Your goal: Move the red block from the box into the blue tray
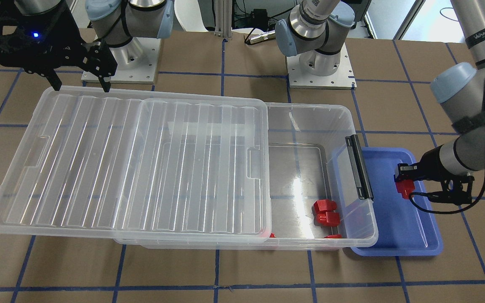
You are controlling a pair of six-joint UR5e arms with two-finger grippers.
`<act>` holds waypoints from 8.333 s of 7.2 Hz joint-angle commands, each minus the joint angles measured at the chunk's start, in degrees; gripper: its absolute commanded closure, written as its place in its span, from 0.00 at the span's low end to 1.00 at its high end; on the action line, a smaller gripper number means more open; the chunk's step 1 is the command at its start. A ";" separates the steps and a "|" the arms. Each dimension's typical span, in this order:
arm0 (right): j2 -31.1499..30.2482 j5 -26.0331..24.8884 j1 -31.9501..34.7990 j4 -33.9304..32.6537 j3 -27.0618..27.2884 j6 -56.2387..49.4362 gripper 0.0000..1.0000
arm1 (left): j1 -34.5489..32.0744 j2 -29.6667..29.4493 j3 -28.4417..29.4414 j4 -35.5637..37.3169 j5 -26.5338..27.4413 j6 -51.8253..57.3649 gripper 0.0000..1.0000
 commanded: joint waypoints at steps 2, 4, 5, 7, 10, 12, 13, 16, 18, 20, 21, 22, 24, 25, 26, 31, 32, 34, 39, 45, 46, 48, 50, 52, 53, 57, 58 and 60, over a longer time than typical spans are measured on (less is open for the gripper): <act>0.00 -0.03 0.00 0.00 0.00 0.00 0.00 | 0.02 -4.16 -0.73 1.95 0.10 -0.56 1.00; 0.09 -0.03 -0.26 0.00 0.18 -0.26 0.00 | -0.16 -6.01 -0.72 3.70 0.10 -2.83 1.00; 0.09 -0.38 -0.61 0.09 0.09 -1.83 0.00 | -0.24 -6.27 -0.72 3.71 0.01 -2.93 1.00; 0.00 -4.69 -3.93 0.97 -0.70 -7.18 0.00 | -0.24 -7.15 -0.81 4.06 0.10 -2.15 1.00; -0.70 -4.78 -16.57 1.32 -0.61 -26.06 0.00 | -0.33 -7.86 -0.72 3.97 0.19 -2.85 0.01; -0.18 -4.08 -26.40 0.80 -0.53 -41.50 0.00 | -0.42 -7.16 -0.28 3.19 0.19 -2.67 0.00; 0.69 -3.82 -30.11 0.27 0.61 -42.88 0.00 | -1.12 -5.24 -0.19 2.74 0.01 -2.67 0.00; 10.70 -4.08 -30.32 -6.67 1.93 -38.87 0.00 | -2.52 0.47 8.38 -5.84 -0.07 -2.76 0.00; 11.78 -3.90 -30.32 -13.05 7.96 -32.71 0.00 | -9.70 5.30 13.15 -12.61 0.10 -7.29 0.00; 10.81 -3.81 -30.32 -18.35 13.17 -31.82 0.00 | -14.64 11.62 12.21 -15.61 -0.33 -16.15 0.00; 10.72 -3.64 -29.98 -18.36 13.45 -29.21 0.00 | -16.92 14.52 12.20 -17.11 -0.34 -18.21 0.00; 10.72 -3.72 -27.97 -18.45 13.45 -27.62 0.00 | -18.94 15.77 12.03 -17.73 0.10 -18.92 0.00; 10.72 -3.64 -24.01 -18.45 13.54 -25.49 0.00 | -20.10 15.79 11.59 -19.05 0.10 -20.16 0.00; 10.72 -3.38 -22.69 -18.45 13.54 -25.40 0.00 | -20.28 17.70 10.89 -21.84 -0.07 -19.12 0.00; 10.72 -2.85 -21.72 -18.37 13.54 -25.32 0.00 | -20.37 18.24 10.45 -22.13 -0.60 -19.11 0.00; 11.07 -2.93 -8.12 -22.12 13.54 -13.73 0.00 | -20.37 20.27 6.57 -21.96 -0.60 -19.72 0.00; 11.07 -3.02 -6.61 -22.23 13.36 -13.10 0.00 | -20.37 20.27 6.49 -21.96 -0.08 -19.20 0.00; 11.07 -2.85 -6.42 -22.14 13.54 -13.18 0.00 | -20.37 20.18 6.57 -21.96 -0.16 -19.46 0.00; 11.69 -1.88 -4.30 -22.94 10.22 -13.71 0.00 | -20.37 19.91 6.49 -22.05 -0.08 -20.07 0.00; 1.41 -1.97 -3.70 -0.61 -2.46 -8.04 0.00 | -22.04 19.04 6.57 -21.52 -0.16 -22.62 0.00; 1.84 -0.40 -1.34 -0.09 -2.37 -2.78 0.00 | -22.04 19.30 6.57 -21.52 -0.16 -22.62 0.00; 2.20 -0.30 1.58 -0.26 -2.20 -1.40 0.00 | -22.04 19.47 6.49 -21.60 -0.08 -22.54 0.00; 2.55 0.05 1.58 -0.70 -2.19 -1.76 0.00 | -22.04 20.00 6.40 -21.61 0.10 -22.01 0.00; 2.99 0.05 1.58 -0.79 -2.28 -1.67 0.00 | -22.04 20.00 6.40 -21.61 0.10 -22.01 0.00; 3.07 -0.29 1.58 -0.79 -2.28 -1.67 0.00 | -22.04 20.00 6.40 -21.61 0.10 -22.01 0.00; 3.25 -0.56 1.58 -0.79 -2.63 -1.76 0.00 | -22.04 20.18 6.31 -21.69 0.19 -21.92 0.00; 3.25 -0.65 1.58 -0.79 -2.63 -1.76 0.00 | -22.04 20.18 6.31 -21.61 0.01 -21.92 0.00; 3.25 -0.65 1.58 -0.79 -2.55 -1.76 0.00 | -22.04 19.74 6.22 -21.61 0.01 -22.36 0.00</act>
